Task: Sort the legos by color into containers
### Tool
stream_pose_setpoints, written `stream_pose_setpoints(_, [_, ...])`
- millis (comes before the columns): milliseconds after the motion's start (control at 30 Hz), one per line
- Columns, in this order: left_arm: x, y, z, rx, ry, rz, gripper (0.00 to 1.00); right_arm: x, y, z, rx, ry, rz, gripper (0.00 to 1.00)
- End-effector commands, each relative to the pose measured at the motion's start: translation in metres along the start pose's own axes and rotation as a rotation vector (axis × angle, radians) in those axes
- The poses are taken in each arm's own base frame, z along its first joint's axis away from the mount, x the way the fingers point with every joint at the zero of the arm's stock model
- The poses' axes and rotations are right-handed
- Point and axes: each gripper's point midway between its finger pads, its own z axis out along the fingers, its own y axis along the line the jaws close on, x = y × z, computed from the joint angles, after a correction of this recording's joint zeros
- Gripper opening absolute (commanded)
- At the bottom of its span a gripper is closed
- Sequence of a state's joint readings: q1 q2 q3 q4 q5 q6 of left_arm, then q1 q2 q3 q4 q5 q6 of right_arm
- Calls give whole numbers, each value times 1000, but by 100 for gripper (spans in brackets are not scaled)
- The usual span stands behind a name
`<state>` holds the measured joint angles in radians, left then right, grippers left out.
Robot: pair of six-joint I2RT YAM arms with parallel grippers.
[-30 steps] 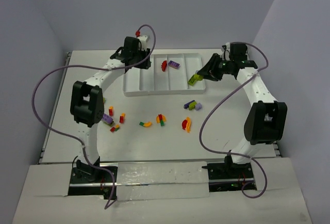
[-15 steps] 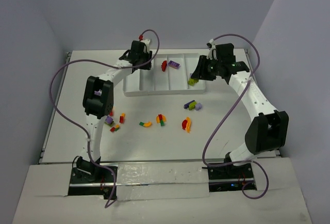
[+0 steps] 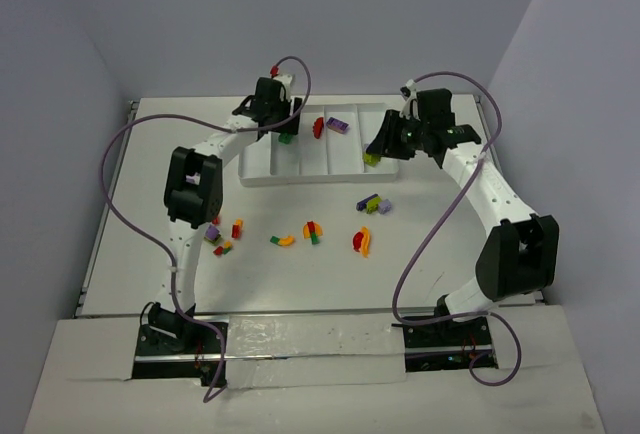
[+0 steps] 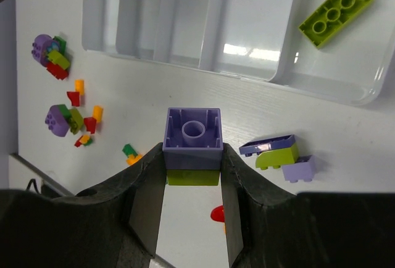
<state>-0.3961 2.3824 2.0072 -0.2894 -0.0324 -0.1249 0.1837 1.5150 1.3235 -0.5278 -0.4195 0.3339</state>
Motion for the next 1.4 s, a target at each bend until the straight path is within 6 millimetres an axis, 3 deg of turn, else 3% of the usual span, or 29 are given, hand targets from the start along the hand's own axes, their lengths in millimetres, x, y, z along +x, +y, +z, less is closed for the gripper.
stream_pose_setpoints(0, [-56, -20, -55, 154, -103, -28, 82, -18, 21, -2, -59, -60, 91, 0])
stream_pose_setpoints(33, [-75, -31, -84, 225, -152, -35, 82, -20, 19, 0, -42, -67, 129, 0])
stream_pose_setpoints(100, [-63, -62, -120, 403, -147, -30, 83, -21, 20, 5, -46, -69, 233, 0])
stream_pose_setpoints(167, [-64, -82, -156, 524, -172, -24, 83, -19, 21, 11, -55, -55, 288, 0])
stream_pose_setpoints(200, [-74, -96, -186, 587, -210, -21, 84, -18, 25, 13, -65, -43, 359, 0])
stream_pose_setpoints(267, [-61, -121, -222, 700, -188, -26, 84, -13, 27, 22, -69, -2, 470, 0])
stream_pose_setpoints(367, [-42, -143, -246, 744, -158, -32, 85, -6, 27, 29, -67, 25, 560, 0])
stream_pose_setpoints(533, [-27, -166, -258, 777, -128, -56, 93, 1, 38, 31, -116, 57, 625, 0])
stream_pose_setpoints(767, [-20, -204, -249, 784, -99, -7, 96, 2, 58, 23, -200, 74, 631, 0])
stream_pose_setpoints(1000, [-15, -215, -241, 761, -92, 21, 93, 5, 67, 21, -246, 97, 638, 0])
stream_pose_setpoints(1367, [-11, -211, -220, 691, -82, 25, 81, 14, 84, 17, -297, 133, 620, 0])
